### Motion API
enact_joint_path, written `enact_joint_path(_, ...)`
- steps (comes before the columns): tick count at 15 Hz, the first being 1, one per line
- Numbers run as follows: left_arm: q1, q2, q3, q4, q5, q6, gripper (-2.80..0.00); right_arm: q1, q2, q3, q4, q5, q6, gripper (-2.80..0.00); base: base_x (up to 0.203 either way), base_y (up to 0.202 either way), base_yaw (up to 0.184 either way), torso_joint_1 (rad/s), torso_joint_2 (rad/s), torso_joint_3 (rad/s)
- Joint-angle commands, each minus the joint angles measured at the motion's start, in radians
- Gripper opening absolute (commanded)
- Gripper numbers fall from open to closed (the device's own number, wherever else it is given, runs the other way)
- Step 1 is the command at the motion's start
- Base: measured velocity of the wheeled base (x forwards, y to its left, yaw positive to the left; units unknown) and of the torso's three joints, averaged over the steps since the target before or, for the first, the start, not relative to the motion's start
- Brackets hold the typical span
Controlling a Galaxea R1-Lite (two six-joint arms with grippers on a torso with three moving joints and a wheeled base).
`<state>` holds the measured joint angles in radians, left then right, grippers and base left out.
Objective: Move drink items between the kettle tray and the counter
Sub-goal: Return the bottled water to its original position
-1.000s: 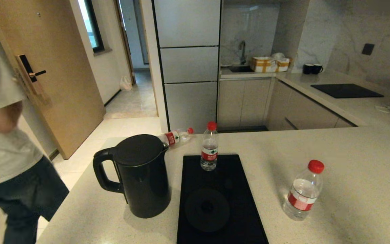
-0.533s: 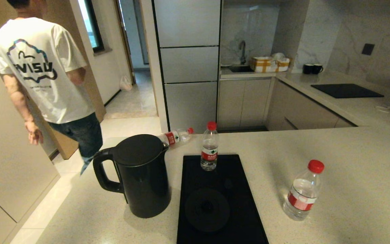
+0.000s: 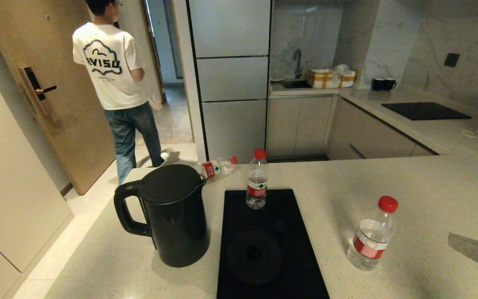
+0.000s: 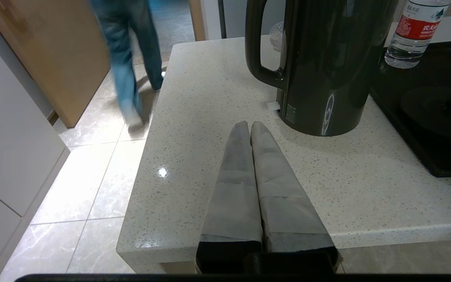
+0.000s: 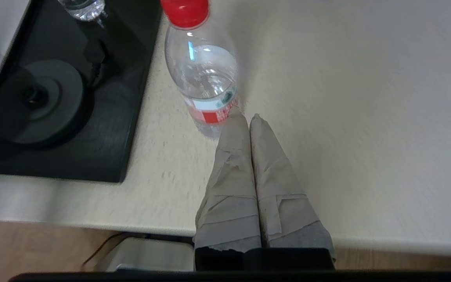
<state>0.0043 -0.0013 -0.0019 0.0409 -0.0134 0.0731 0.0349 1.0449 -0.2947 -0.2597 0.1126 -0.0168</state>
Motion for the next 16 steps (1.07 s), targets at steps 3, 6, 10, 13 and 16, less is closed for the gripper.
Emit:
enact_joint_path(3,0.000,0.000,0.000,0.001,-0.001,0.001,-2.80,0.050,0.182,0.126,-0.264,0.011,-0.014,-2.80,0.000,0.000,0.000,0.000,0.00,0.000)
enact_joint_path(6,0.000,0.000,0.000,0.001,0.000,0.001,-2.80,0.095,0.275,0.176,-0.424,0.006,-0.013,0.00,0.000,0.000,0.000,0.000,0.00,0.000)
enact_joint_path(10,0.000,0.000,0.000,0.001,0.000,0.001,-2.80,0.122,0.394,0.227,-0.585,0.002,-0.006,0.00,0.000,0.000,0.000,0.000,0.00,0.000)
enact_joint_path(13,0.000,0.000,-0.001,0.001,0.000,0.001,-2.80,0.128,0.584,0.251,-0.810,-0.045,0.000,0.00,0.000,0.000,0.000,0.000,0.00,0.000)
enact_joint_path(16,0.000,0.000,0.000,0.001,0.000,0.001,-2.80,0.129,0.741,0.287,-1.047,-0.075,0.005,0.00,0.000,0.000,0.000,0.000,0.00,0.000)
